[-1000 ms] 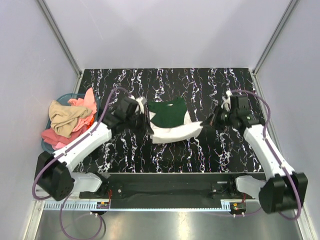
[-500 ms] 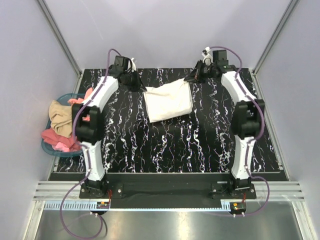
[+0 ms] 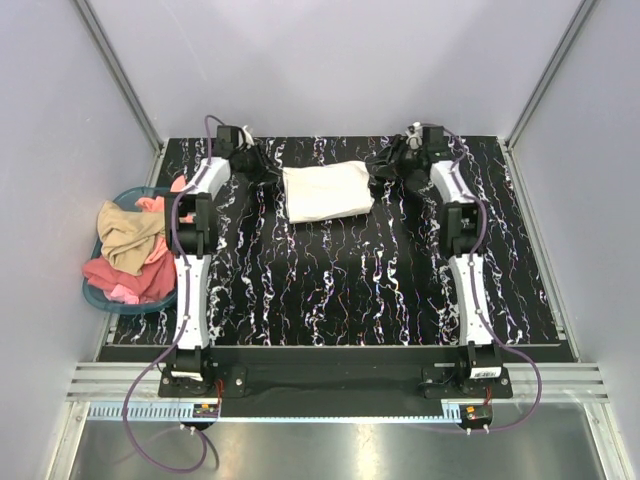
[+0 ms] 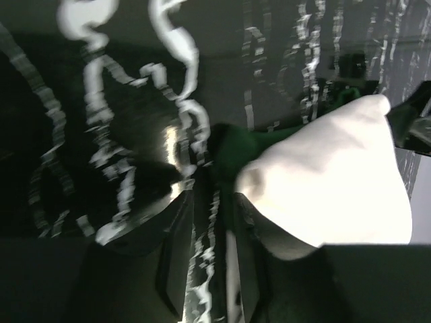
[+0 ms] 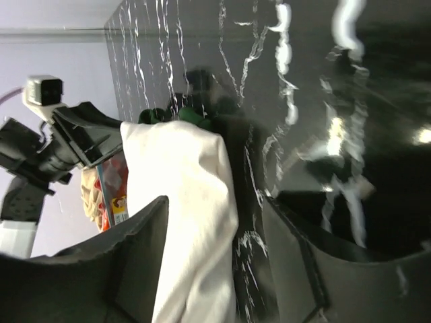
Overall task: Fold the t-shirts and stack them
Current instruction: Fold the tshirt
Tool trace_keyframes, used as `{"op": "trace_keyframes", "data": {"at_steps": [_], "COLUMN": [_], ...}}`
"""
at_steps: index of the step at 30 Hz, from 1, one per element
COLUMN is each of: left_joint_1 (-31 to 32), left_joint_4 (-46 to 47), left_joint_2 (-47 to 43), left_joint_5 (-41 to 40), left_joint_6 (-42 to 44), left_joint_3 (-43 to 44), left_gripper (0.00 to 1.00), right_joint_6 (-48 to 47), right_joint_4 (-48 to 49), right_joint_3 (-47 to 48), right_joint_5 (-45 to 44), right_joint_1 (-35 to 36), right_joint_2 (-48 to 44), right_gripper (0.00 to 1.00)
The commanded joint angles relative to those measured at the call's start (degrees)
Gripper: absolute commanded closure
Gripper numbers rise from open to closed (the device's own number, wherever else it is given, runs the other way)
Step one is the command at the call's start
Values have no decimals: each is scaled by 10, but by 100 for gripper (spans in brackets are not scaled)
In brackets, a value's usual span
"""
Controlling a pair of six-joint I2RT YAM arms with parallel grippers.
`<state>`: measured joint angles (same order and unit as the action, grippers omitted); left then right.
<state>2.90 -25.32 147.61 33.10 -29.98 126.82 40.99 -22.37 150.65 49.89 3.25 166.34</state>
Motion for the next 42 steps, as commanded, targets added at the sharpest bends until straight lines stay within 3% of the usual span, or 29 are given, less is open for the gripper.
{"op": "trace_keyframes", "data": {"at_steps": [1,5,13,19,36,42], "left_joint_1": [-9,-4,20,54,84,81], "left_joint_4": [85,78,73,77,72,51], "left_joint_2": [-83,-111,-242,-290,-254,-239], "left_joint_5": [18,50,36,14,-21,-24], "left_joint_6": [-3,5,53,72,98,106], "left_joint_3": [-52,-97,-288,-376,-409,-375], "left_gripper": [63,61,61,60,60,82], "right_joint_6": [-35,-91,-206,-250,-288,-282], "right_joint_4": [49,49,50,54,86,98], "right_joint_3": [-81,-171,-377,-476,-558,-571], "right_joint_5": [-1,40,68,65,76,58], "right_joint_1": [-15,-14,1,6,28,29], "right_joint_2": [-110,-173,-287,-341,-378,-416], "right_gripper": [35,25,29,29,28,24]}}
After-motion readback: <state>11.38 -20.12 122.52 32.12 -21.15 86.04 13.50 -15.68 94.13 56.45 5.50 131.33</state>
